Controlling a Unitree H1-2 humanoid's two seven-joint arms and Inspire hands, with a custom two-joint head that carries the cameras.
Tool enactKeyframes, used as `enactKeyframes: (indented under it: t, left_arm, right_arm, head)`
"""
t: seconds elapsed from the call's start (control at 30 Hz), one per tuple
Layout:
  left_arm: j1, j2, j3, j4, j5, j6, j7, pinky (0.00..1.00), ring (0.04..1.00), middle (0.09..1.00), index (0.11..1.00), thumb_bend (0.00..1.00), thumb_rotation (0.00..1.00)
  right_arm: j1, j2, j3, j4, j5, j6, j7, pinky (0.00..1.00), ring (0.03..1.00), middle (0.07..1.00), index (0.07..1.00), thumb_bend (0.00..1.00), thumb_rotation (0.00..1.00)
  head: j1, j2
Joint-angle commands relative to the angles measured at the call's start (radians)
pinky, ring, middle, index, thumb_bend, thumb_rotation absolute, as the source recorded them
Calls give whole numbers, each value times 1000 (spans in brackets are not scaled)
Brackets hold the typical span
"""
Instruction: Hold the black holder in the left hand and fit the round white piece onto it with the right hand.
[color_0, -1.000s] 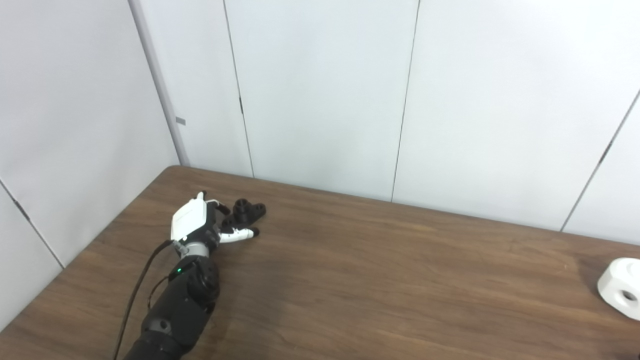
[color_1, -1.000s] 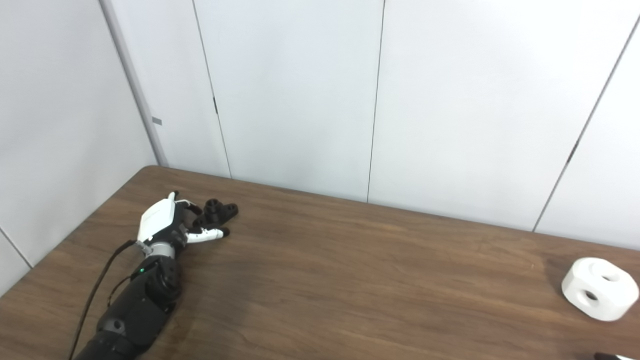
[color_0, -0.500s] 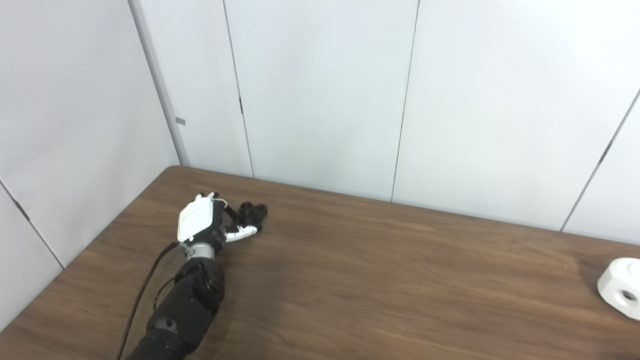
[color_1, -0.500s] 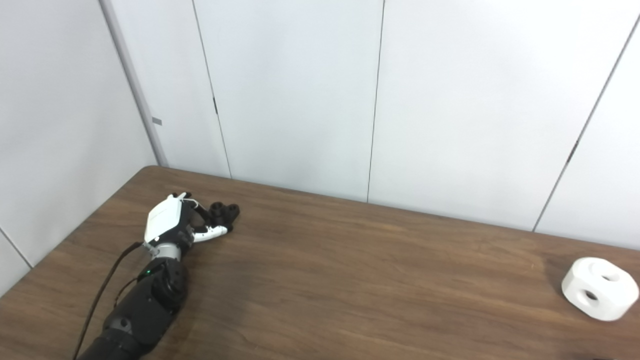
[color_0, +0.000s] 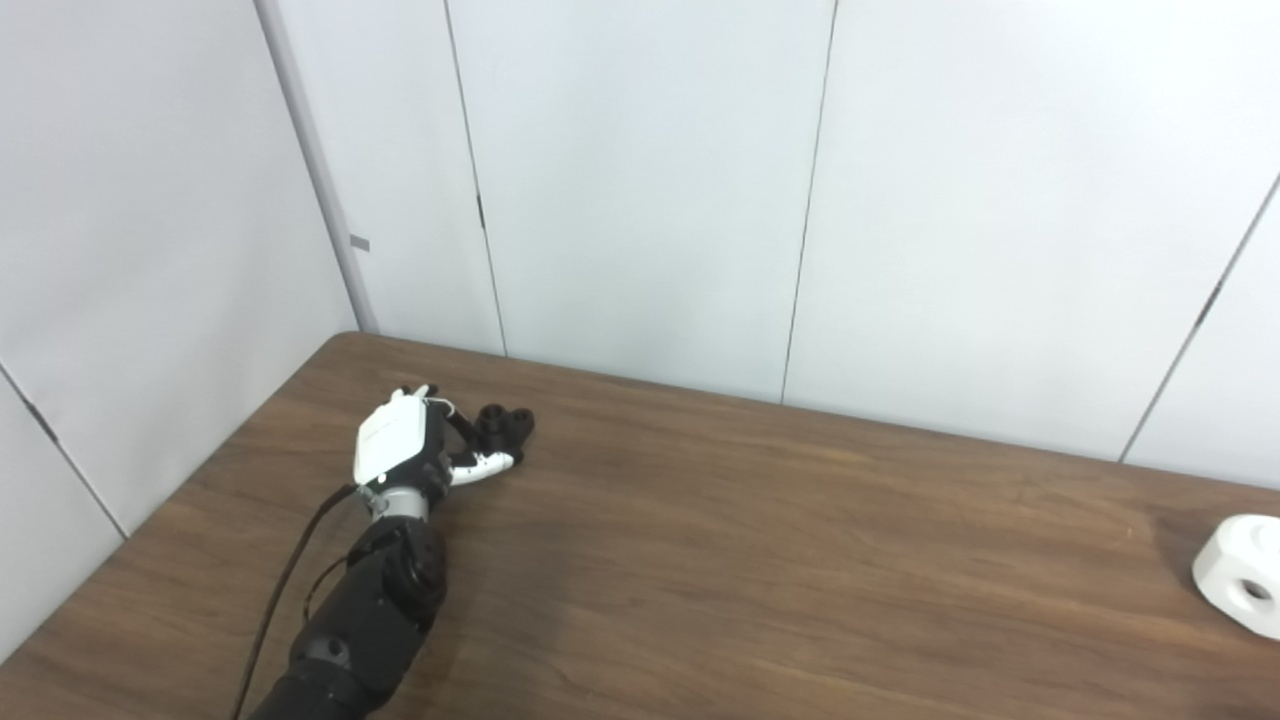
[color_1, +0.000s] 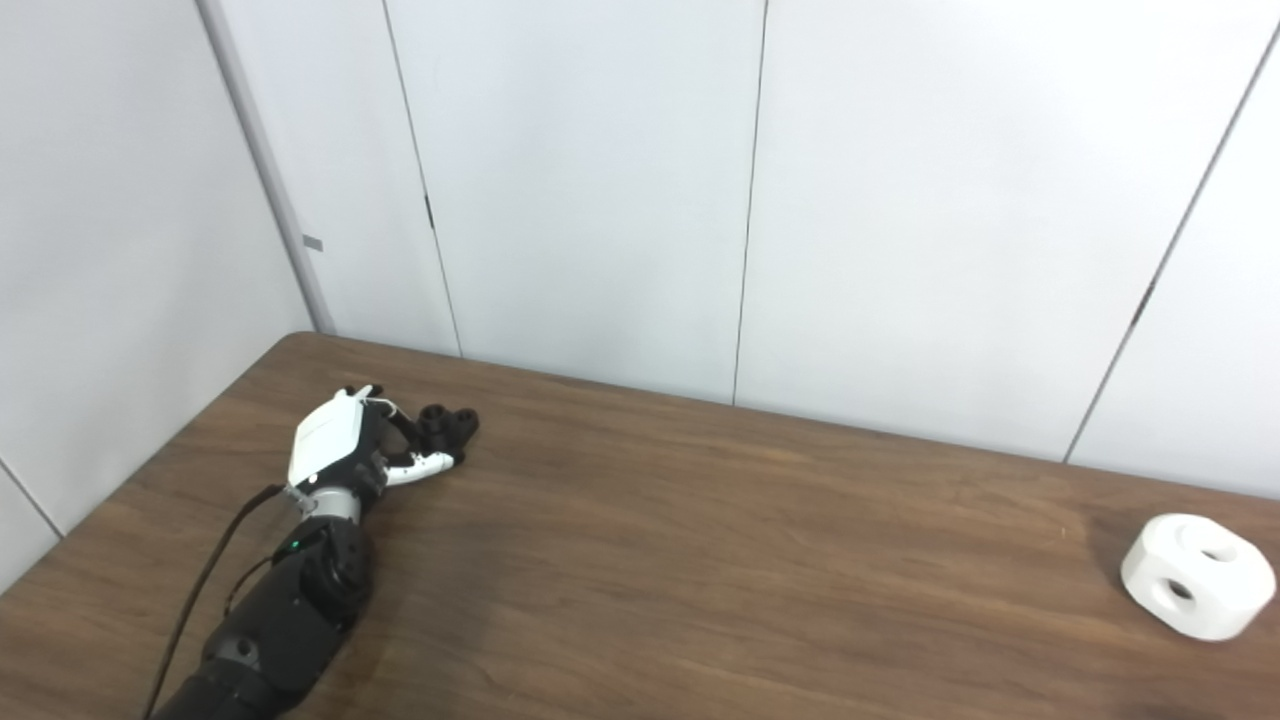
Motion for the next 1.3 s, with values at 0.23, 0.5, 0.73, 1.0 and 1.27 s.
enactKeyframes:
  t: [0.23,0.5,0.73,1.0,1.27]
  left_arm:
    - [88,-50,16,-72,-60,-112,0,1000,1000,920,481,521,43]
    - [152,-50,3,-240,-45,-110,-37,1000,1000,929,482,522,45]
    - [181,-75,-12,-317,-38,-119,-60,1000,1000,928,482,521,44]
    - [221,-103,-34,-387,-37,-136,-91,1000,1000,927,481,521,43]
    - [292,-149,-49,-509,-81,-130,-179,1000,1000,950,481,519,40]
  right_arm:
    - [38,49,57,-4,-74,42,-23,529,788,809,722,1000,686]
    - [43,67,69,-42,-63,79,-36,572,807,822,715,1000,652]
    - [36,73,77,-37,-76,74,-44,639,831,839,736,1000,640]
    - [36,77,85,-52,-89,83,-54,667,838,840,759,1000,646]
    - [46,91,90,-92,-106,111,-79,982,984,950,857,951,614]
  head:
    - [-63,8]
    - [-81,16]
    - [-90,21]
    - [-111,36]
    - [-149,55]
